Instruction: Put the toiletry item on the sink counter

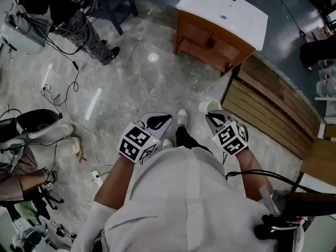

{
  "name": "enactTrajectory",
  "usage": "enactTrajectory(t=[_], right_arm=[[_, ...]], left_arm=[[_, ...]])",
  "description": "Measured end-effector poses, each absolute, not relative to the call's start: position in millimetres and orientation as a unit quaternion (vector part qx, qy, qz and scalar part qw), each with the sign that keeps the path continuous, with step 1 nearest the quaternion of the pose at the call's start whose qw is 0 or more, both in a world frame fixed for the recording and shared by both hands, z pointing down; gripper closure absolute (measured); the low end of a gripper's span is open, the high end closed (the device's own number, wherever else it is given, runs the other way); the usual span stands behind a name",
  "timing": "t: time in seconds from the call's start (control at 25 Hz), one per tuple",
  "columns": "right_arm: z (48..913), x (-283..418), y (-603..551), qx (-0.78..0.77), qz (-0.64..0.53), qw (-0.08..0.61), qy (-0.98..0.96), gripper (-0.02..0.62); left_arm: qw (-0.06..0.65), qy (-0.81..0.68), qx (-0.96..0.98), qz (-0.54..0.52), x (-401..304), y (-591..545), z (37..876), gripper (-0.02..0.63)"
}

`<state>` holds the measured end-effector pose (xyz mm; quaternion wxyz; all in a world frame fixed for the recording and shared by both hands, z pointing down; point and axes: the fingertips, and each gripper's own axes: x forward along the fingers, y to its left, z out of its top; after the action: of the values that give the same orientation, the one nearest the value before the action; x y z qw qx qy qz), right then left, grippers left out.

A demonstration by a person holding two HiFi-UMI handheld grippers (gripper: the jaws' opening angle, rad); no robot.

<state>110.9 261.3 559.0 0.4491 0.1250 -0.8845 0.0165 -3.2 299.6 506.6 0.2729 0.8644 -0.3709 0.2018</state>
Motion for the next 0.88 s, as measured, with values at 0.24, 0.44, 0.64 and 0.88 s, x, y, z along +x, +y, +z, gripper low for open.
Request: enactTrajectory(t=[0.24,0.44,0.64,0.88], right_arm=[[547.0,85.0,171.0,0.101,-0.003,0.429,-0.898,0.581],[545.8,81.9,106.1,0.082,-0.023,0.427,-0.900,0.581],[550.4,75.5,55.1,0.090,-0.020,0.425,-0.900,0.581],[560.3,66.6,-6.7,0.108,-0.007,0.437,-0.893,0.581]], left_arm=[[0.263,-0.383,0.858,0.220,-15.2,228.2,494.8,0.600],[0.251,-0.390,0.859,0.216,-3.8,164.5,487.8,0.600],[0.249,-0.374,0.865,0.223,-3.6,119.2,490.0,0.600],[0.259,-0.351,0.874,0.216,-17.5,55.9,499.0,0.600]])
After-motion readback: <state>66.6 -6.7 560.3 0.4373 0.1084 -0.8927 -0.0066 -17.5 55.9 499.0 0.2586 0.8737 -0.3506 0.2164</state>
